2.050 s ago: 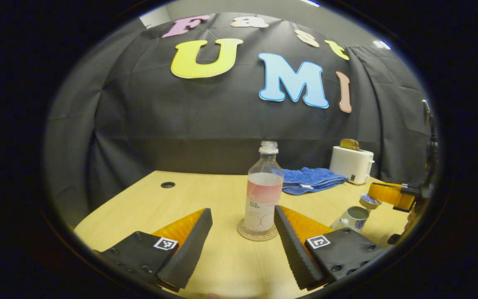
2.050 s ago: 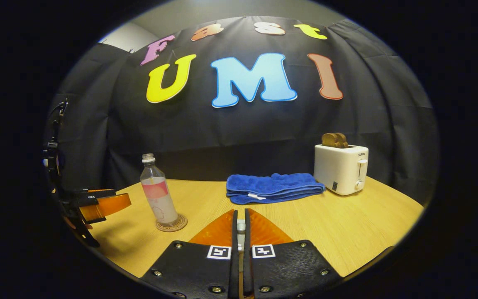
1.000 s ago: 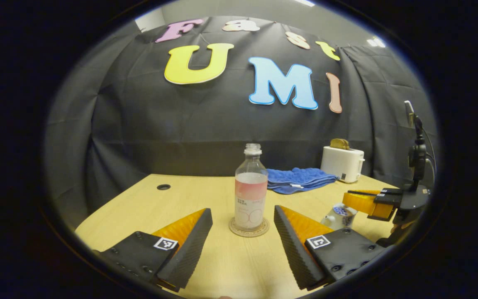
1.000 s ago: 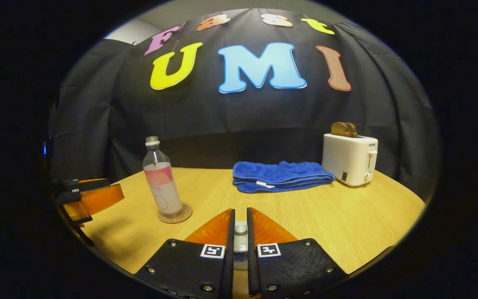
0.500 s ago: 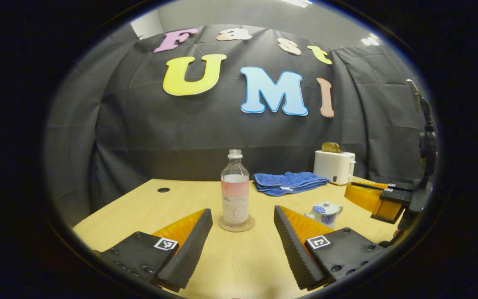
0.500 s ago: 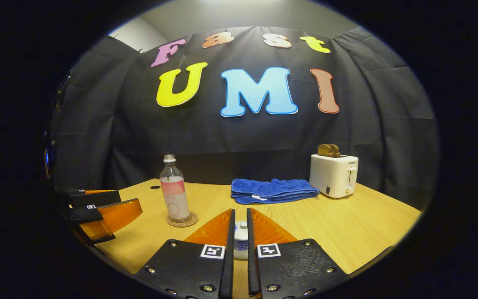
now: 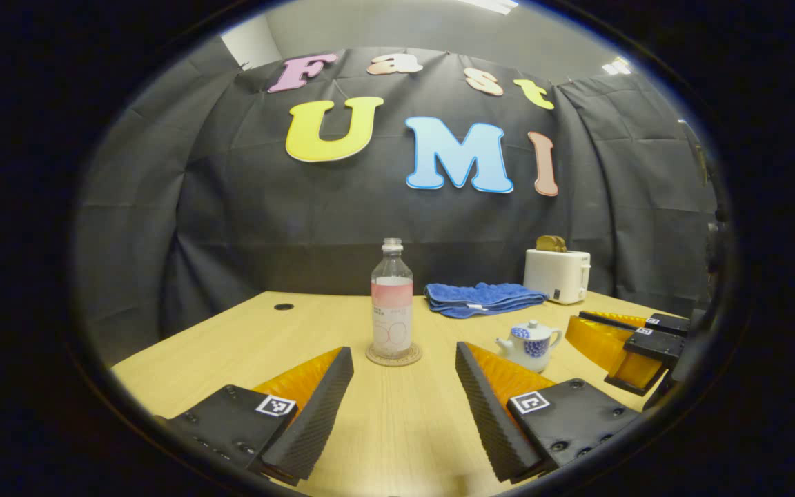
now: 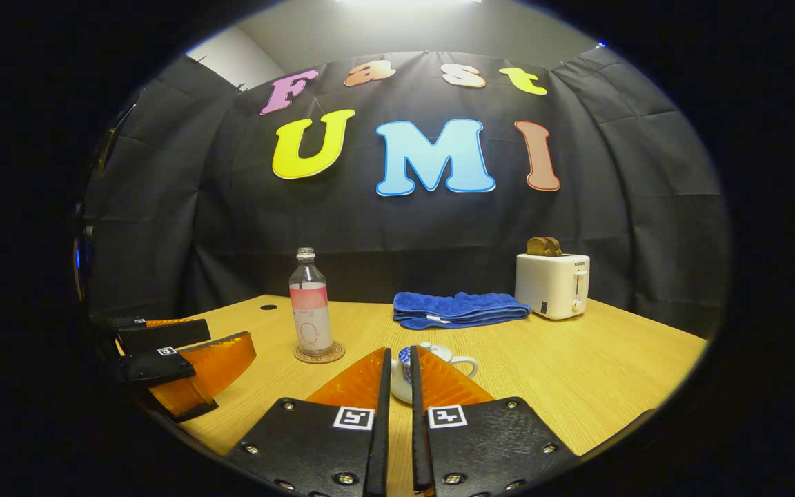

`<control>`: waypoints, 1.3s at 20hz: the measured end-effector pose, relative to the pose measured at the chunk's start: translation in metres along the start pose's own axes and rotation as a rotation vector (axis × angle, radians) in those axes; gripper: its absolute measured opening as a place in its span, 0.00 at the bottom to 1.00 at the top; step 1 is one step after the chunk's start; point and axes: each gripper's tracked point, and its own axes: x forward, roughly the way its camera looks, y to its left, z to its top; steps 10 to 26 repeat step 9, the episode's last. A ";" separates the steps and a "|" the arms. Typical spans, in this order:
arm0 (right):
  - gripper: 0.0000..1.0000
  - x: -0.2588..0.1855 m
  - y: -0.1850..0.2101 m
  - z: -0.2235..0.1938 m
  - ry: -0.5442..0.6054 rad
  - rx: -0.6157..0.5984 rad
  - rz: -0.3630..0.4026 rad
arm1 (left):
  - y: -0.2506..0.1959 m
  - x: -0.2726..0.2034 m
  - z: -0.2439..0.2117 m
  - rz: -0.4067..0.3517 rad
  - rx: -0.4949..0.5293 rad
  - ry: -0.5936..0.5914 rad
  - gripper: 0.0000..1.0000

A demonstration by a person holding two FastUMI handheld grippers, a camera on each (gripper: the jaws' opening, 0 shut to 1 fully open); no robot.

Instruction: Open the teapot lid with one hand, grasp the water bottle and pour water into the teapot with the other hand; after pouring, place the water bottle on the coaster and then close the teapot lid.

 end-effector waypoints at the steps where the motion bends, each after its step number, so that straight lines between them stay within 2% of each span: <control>1: 0.14 -0.001 0.001 -0.003 0.004 -0.001 0.000 | 0.000 -0.001 -0.002 0.004 0.009 0.000 1.00; 6: 0.14 0.000 0.005 -0.015 0.025 0.003 0.000 | -0.003 -0.005 -0.006 0.015 0.010 -0.018 1.00; 26: 0.14 0.001 0.004 -0.013 0.013 -0.008 -0.009 | -0.003 -0.004 -0.013 0.019 0.009 -0.010 1.00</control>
